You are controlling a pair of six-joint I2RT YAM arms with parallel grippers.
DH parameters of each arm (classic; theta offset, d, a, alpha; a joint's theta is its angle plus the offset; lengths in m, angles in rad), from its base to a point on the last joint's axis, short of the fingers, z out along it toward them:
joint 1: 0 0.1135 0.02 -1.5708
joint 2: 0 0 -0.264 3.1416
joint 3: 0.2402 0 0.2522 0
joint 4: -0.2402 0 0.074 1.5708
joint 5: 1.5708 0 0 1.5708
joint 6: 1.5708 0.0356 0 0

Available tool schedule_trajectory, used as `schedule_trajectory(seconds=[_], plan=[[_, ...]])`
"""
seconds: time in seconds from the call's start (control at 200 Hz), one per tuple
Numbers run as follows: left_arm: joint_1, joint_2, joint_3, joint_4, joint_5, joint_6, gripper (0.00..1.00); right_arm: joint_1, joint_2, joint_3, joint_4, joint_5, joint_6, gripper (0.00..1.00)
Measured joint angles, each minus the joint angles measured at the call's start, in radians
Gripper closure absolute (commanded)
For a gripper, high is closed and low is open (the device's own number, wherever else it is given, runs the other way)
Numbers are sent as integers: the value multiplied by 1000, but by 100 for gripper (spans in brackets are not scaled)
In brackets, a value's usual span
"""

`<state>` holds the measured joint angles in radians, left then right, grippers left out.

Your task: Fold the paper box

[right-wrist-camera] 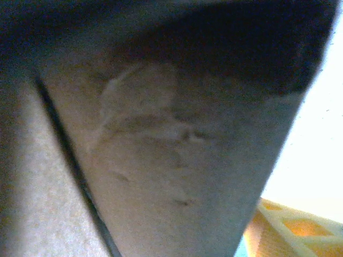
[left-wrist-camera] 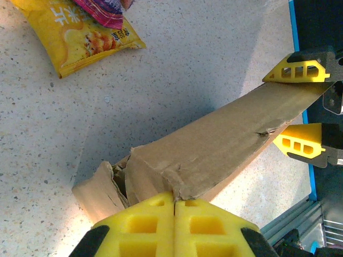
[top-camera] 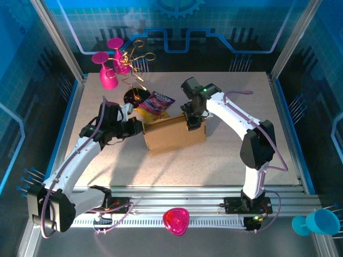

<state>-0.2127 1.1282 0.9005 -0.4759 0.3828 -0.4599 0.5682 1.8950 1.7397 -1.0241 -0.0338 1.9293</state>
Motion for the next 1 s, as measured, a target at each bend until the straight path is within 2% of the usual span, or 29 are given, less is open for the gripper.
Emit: schedule_trajectory(seconds=[0.715, 0.811, 0.881, 0.906, 0.926, 1.001], plan=[[-18, -29, -32, 2, -13, 39, 100, 0, -21, -39, 39, -1, -4, 38], [-28, -29, -32, -5, -27, 45, 97, 0, -23, -43, 43, -1, -6, 38], [-35, -30, -32, -8, -38, 45, 93, 0, -25, -46, 47, -1, -7, 39], [-36, -30, -32, -9, -42, 44, 80, 0, -25, -47, 47, -1, -7, 40], [-38, -31, -32, -9, -45, 44, 75, 0, -26, -48, 49, 0, -7, 40], [-45, -32, -32, -45, -52, 32, 65, 1, -32, -57, 59, -5, -9, 40]])
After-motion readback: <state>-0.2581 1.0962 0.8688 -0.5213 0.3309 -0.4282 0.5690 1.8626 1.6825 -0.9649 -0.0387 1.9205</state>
